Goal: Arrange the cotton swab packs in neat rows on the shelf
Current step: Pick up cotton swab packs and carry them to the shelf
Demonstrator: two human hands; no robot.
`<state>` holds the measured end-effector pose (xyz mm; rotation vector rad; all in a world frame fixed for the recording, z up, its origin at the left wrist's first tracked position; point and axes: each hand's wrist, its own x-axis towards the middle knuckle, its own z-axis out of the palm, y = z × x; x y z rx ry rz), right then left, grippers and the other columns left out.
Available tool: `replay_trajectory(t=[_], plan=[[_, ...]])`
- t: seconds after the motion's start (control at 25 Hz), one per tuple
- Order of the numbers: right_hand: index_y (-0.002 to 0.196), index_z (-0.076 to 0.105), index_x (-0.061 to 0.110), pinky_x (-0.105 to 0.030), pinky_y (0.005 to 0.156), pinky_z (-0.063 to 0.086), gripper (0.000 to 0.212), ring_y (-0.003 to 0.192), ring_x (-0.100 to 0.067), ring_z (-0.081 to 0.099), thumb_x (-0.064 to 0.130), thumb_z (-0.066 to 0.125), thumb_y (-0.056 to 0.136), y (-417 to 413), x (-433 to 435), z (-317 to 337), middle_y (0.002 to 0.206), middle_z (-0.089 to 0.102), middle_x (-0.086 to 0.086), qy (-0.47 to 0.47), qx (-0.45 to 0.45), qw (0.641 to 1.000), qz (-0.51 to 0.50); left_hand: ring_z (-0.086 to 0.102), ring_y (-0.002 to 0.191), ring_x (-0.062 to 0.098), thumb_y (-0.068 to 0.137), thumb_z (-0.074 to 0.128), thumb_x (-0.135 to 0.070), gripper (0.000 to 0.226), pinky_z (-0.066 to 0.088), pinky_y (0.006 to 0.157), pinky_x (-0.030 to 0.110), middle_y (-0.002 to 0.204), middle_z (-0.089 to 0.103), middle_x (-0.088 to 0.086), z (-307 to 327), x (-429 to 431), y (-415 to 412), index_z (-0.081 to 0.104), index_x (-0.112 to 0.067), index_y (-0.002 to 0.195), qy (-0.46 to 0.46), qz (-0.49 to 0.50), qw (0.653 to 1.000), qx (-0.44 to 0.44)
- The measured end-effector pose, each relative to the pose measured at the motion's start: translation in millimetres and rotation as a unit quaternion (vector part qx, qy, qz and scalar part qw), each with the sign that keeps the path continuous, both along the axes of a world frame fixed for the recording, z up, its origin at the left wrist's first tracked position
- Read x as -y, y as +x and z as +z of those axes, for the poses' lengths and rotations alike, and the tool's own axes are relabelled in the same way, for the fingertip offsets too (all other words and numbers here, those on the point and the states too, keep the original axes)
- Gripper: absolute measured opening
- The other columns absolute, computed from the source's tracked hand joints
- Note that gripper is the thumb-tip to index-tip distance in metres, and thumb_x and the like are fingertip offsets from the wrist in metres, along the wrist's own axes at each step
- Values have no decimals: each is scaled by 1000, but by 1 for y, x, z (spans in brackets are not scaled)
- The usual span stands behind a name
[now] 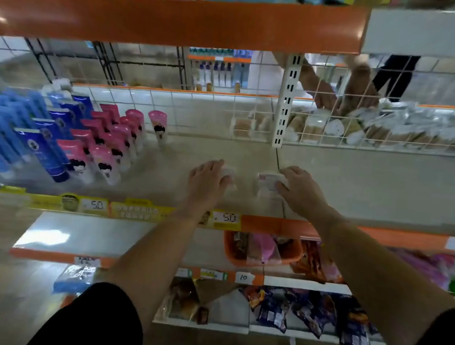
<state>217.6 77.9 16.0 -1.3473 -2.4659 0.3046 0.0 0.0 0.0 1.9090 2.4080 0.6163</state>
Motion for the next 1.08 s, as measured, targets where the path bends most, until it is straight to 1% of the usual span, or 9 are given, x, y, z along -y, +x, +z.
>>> replay_trajectory(t=[0.2, 0.36, 0.44, 0.52, 0.64, 0.72, 0.88, 1.0, 1.08], plan=[[136, 44, 6, -40, 99, 39, 52, 122, -31, 45, 36, 53, 94, -8, -14, -12, 137, 47, -13, -81, 29, 996, 10, 32, 137, 25, 98, 42, -45, 56, 24, 109, 40, 149, 38, 3, -7, -17, -16, 32, -18, 146, -68, -18, 998, 6], [143, 34, 5, -37, 104, 35, 61, 125, -29, 42, 38, 51, 95, -10, -22, -13, 142, 41, -12, -132, 45, 990, 12, 30, 137, 26, 95, 43, -51, 61, 26, 108, 42, 148, 37, 5, -5, -27, -24, 31, -18, 146, -123, -47, 991, 9], [146, 28, 5, -37, 107, 32, 65, 128, -29, 38, 36, 53, 95, -11, -24, -11, 144, 35, -13, -147, 52, 988, 5, 35, 132, 30, 92, 50, -51, 65, 30, 105, 44, 143, 38, 9, -3, -30, -25, 33, -15, 144, -128, -51, 990, 33], [145, 29, 4, -37, 106, 34, 69, 124, -30, 41, 36, 59, 91, -11, -24, -10, 139, 35, -14, -154, 25, 988, 2, 41, 121, 31, 86, 62, -49, 70, 37, 99, 42, 133, 39, 12, 0, -28, -24, 39, -11, 139, -99, -50, 991, 72], [138, 38, 3, -32, 95, 41, 72, 109, -28, 49, 32, 72, 81, -7, -21, -8, 130, 34, -13, -149, -36, 988, -3, 49, 102, 26, 74, 77, -41, 69, 44, 86, 36, 117, 39, 9, 6, -20, -22, 50, -4, 126, -39, -56, 993, 95], [129, 46, 3, -26, 84, 41, 68, 98, -22, 49, 27, 79, 75, -6, -18, -5, 122, 40, -12, -128, -74, 989, -24, 51, 97, 27, 74, 79, -31, 61, 44, 81, 33, 115, 40, 10, 11, -13, -16, 53, -3, 122, -6, -66, 993, 99], [108, 46, 7, -21, 55, 36, 44, 79, -19, 52, 19, 76, 78, -3, -1, 6, 95, 52, -3, -111, -182, 976, -46, 49, 103, 27, 82, 72, -19, 41, 36, 80, 27, 114, 49, 11, 15, 7, 3, 55, -6, 117, 44, -58, 991, 111], [106, 47, 7, -10, 49, 35, 36, 65, -5, 48, 18, 72, 82, 1, 17, 17, 81, 52, 4, -98, -250, 963, -28, 48, 109, 26, 88, 63, -17, 27, 34, 82, 27, 114, 58, 9, 22, 30, 13, 57, -9, 114, 71, -30, 992, 98], [109, 51, 7, -11, 50, 36, 32, 63, -2, 48, 18, 69, 85, -1, 31, 25, 82, 54, 2, -86, -285, 955, -11, 48, 110, 27, 92, 57, -17, 25, 37, 84, 32, 116, 60, 7, 26, 45, 16, 58, -10, 116, 80, 4, 994, 81]])
